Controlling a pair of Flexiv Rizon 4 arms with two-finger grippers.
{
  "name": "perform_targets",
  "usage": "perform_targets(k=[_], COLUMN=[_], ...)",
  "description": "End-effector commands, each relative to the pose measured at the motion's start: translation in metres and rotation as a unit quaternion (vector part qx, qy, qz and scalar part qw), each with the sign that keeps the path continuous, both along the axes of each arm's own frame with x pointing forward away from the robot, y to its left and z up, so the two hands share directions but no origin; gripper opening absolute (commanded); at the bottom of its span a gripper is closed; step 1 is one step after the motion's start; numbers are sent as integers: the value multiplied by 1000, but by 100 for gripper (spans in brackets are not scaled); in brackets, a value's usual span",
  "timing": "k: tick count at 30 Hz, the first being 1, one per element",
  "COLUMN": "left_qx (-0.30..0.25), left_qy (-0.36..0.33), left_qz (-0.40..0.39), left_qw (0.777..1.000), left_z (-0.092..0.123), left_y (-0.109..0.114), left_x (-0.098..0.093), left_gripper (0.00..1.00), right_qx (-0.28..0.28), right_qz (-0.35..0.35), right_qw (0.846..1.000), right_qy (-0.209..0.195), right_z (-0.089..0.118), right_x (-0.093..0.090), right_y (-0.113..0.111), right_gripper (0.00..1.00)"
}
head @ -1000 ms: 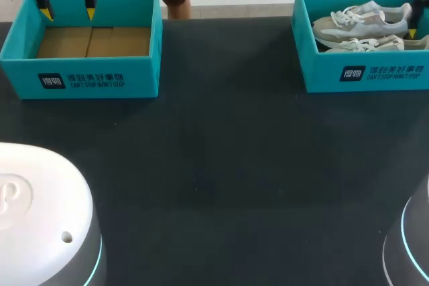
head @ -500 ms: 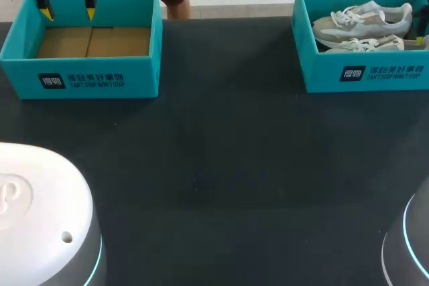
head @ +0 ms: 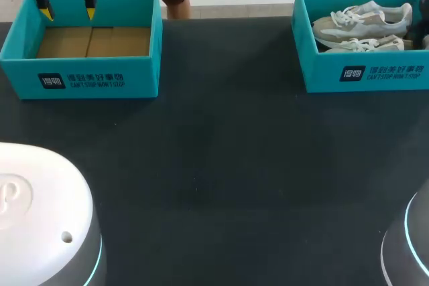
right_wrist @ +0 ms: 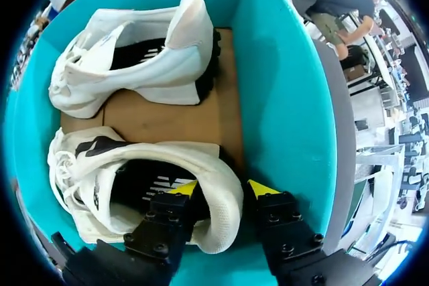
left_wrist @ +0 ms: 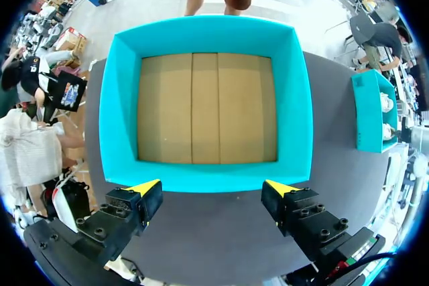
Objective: Take the shoe out of the shoebox, open the shoe tongue, remove and reinsert the insole, then place the shoe into the shoebox
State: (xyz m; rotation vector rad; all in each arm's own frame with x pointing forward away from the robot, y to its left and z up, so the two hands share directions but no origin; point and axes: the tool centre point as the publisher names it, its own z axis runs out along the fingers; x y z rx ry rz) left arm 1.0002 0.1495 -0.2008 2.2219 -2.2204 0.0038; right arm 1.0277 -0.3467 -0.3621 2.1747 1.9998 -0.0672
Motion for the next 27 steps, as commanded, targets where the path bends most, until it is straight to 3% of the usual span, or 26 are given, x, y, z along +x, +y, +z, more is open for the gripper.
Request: perform_targets(k=[1,8,20,27], left_qx=[0,0,0,0], left_qy=[0,0,0,0], left_qz=[0,0,0,0], left_qw=[1000,1000,1000,1000], left_z=[0,0,0,0], left_y=[0,0,0,0], left_x=[0,0,0,0], left_gripper=[100,100,100,100], right_qx=[-19,-34,-92,-95], right_qz=[-11,-43,-20,-16], right_qw=[1000,998,995,995], right_qy=[9,-4,-20,-28], right_z=[-10,20,129,183], right_x=[7,-1,-24,-35], right_y=[5,4,22,42], right_gripper=[0,0,0,0])
